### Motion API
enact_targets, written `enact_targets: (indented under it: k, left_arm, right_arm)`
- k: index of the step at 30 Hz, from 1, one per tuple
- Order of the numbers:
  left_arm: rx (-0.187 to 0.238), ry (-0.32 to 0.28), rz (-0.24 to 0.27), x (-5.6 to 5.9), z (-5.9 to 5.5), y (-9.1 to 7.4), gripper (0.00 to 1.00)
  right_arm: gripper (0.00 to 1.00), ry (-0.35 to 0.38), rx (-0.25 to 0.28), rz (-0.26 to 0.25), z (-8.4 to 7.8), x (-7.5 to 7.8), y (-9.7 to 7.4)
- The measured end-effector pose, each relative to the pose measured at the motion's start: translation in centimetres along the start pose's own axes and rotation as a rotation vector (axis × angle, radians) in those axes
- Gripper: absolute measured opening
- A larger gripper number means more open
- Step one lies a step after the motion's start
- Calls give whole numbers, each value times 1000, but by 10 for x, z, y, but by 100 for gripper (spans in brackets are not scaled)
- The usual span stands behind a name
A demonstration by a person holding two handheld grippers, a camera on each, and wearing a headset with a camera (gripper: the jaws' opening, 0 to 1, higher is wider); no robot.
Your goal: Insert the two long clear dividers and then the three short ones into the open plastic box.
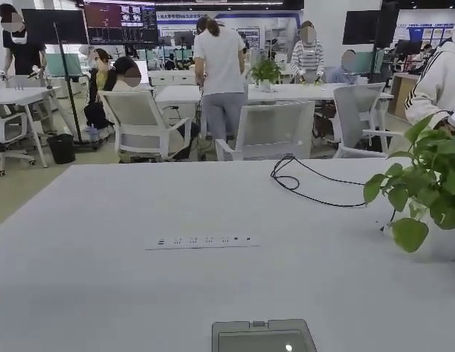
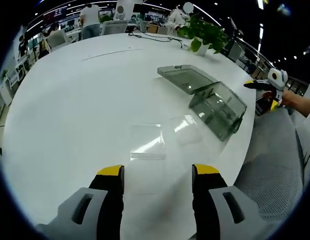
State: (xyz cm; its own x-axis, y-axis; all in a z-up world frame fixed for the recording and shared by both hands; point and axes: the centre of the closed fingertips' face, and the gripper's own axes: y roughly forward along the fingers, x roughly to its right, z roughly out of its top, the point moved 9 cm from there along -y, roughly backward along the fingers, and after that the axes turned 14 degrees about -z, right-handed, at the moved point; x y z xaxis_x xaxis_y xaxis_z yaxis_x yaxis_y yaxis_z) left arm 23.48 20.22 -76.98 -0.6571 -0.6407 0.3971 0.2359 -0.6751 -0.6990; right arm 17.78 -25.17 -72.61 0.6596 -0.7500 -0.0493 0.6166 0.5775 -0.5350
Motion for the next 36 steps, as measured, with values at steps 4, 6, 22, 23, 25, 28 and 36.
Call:
enact_targets:
  k: [4, 6, 22, 23, 25, 28, 36]
  left_arm:
    - [-18, 4, 4, -1, 0, 2, 51]
    - [-33, 6, 11, -2, 0, 3, 49]
    - [-171, 83, 84, -1, 2, 11, 41]
    - [-180, 84, 91, -1, 3, 12, 40]
    - [-198, 92, 97, 0, 5, 13, 40]
    - [-232, 110, 113, 0, 6, 14, 39]
    - [-275, 100, 156, 1, 11, 16, 35]
  right_arm:
    - [93, 3, 0, -1, -1, 0, 0]
    - [93, 5, 1, 0, -1, 0, 1]
    - [93, 11, 5, 0, -2, 0, 3]
    - [93, 13, 5, 0, -2, -1, 3]
    - [93, 13, 7, 0, -1, -1, 4]
    - [93, 15, 9, 2, -2, -1, 4]
    - [92, 25, 13, -2, -4, 0, 4]
